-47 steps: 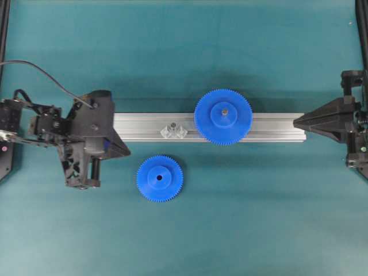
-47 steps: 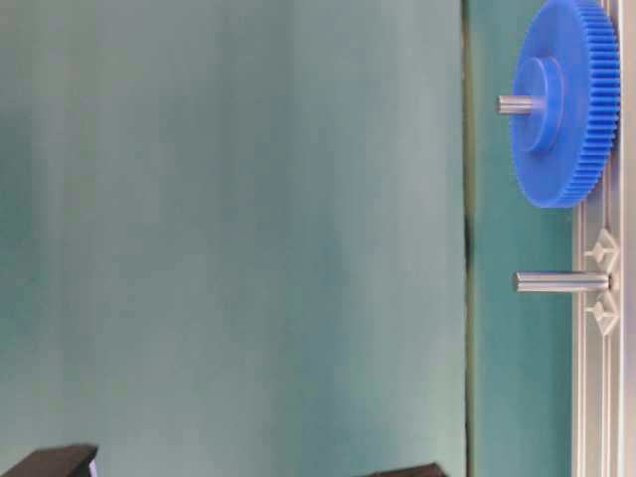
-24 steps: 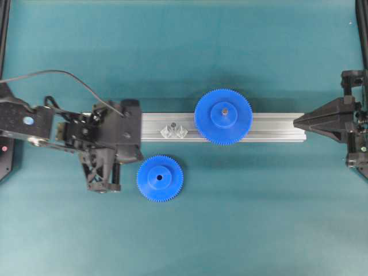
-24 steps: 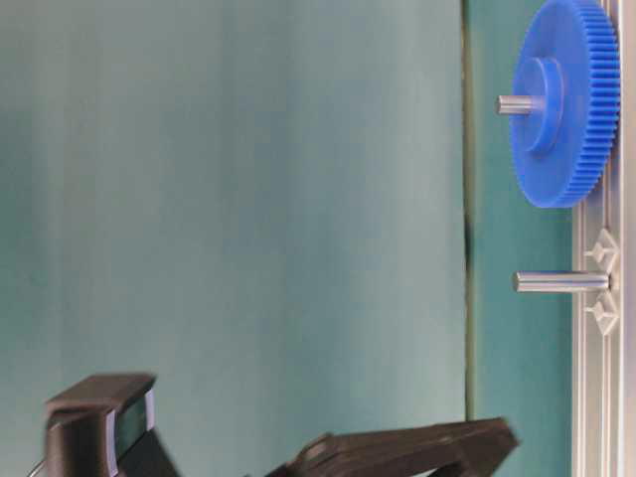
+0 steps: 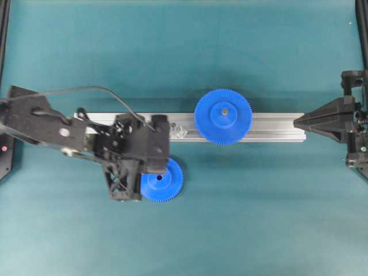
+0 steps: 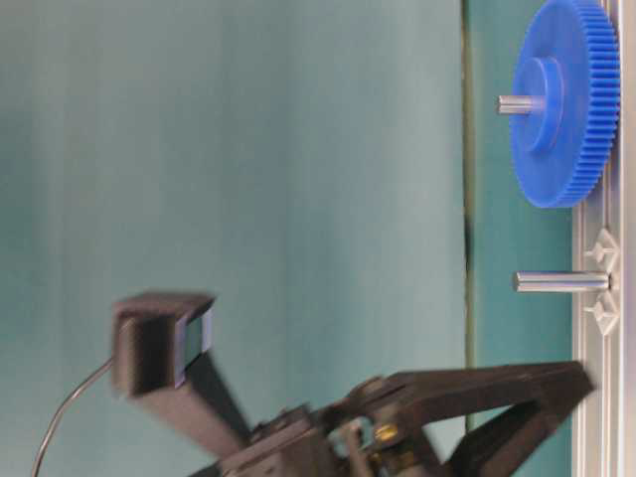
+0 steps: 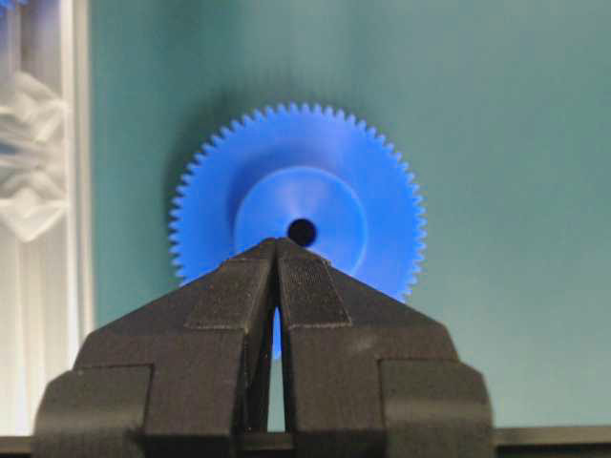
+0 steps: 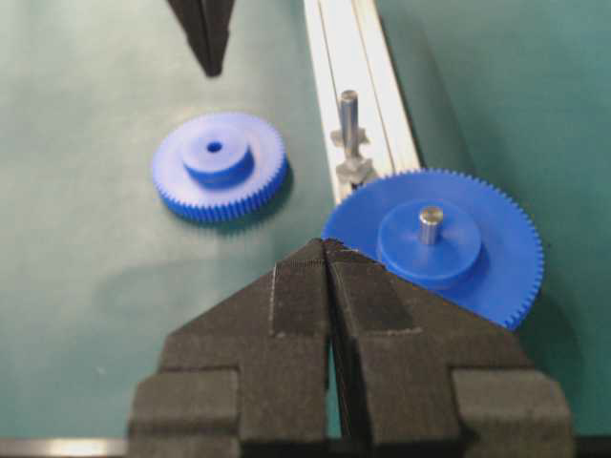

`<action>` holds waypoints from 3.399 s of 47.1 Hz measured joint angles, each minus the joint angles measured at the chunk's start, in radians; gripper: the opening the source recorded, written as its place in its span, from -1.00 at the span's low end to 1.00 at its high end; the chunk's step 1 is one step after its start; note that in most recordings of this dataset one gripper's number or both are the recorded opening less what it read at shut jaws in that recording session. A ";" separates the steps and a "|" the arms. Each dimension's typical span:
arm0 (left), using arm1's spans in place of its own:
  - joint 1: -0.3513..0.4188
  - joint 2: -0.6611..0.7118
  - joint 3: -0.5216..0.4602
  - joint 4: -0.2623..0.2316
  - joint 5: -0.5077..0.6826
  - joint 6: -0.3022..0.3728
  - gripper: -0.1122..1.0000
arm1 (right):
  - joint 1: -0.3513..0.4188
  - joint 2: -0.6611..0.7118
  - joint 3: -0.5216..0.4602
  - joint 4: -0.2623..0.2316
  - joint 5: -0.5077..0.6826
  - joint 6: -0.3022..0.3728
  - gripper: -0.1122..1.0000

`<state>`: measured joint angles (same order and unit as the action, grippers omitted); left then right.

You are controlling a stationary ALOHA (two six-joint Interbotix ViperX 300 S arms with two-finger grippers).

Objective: Find the location of the shaft and insert the small gear.
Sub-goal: 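Lower the open left gripper around the small gear's hub, then close the left gripper on the hub and lift the gear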

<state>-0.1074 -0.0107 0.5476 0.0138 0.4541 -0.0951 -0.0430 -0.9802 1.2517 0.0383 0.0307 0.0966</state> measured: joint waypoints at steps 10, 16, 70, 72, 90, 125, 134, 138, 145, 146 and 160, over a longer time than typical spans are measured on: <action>-0.005 0.077 -0.078 -0.002 0.078 0.002 -0.79 | 0.000 -0.002 0.002 0.000 0.000 0.003 -0.80; -0.005 0.103 -0.109 -0.002 0.101 0.005 -0.79 | 0.000 -0.002 0.003 0.000 0.000 0.003 -0.80; -0.031 0.178 -0.224 -0.002 0.301 0.083 -0.79 | -0.002 -0.009 0.018 0.000 -0.009 0.003 -0.80; -0.031 0.178 -0.224 0.000 0.302 0.083 -0.79 | 0.000 -0.011 0.020 0.000 -0.009 0.003 -0.80; -0.029 0.192 -0.224 -0.002 0.307 0.081 -0.79 | 0.000 -0.012 0.026 0.002 -0.011 0.011 -0.80; -0.029 0.210 -0.224 0.002 0.265 0.083 0.84 | 0.000 -0.014 0.028 0.000 -0.009 0.012 -0.80; -0.031 0.224 -0.225 0.002 0.264 0.083 0.85 | 0.000 -0.014 0.028 0.000 -0.009 0.012 -0.80; -0.029 0.230 -0.225 0.000 0.264 0.083 0.85 | 0.000 -0.014 0.028 0.000 -0.011 0.012 -0.80; -0.029 0.239 -0.225 0.002 0.265 0.081 0.85 | 0.000 -0.014 0.028 0.000 -0.011 0.012 -0.80; -0.029 0.239 -0.225 0.002 0.265 0.081 0.85 | 0.000 -0.014 0.028 0.000 -0.009 0.012 -0.80; -0.005 0.241 -0.225 0.002 0.264 0.072 0.85 | 0.000 -0.014 0.029 0.002 -0.011 0.012 -0.80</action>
<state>-0.1120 0.2301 0.3221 0.0153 0.7179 -0.0230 -0.0430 -0.9940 1.2809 0.0399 0.0199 0.1089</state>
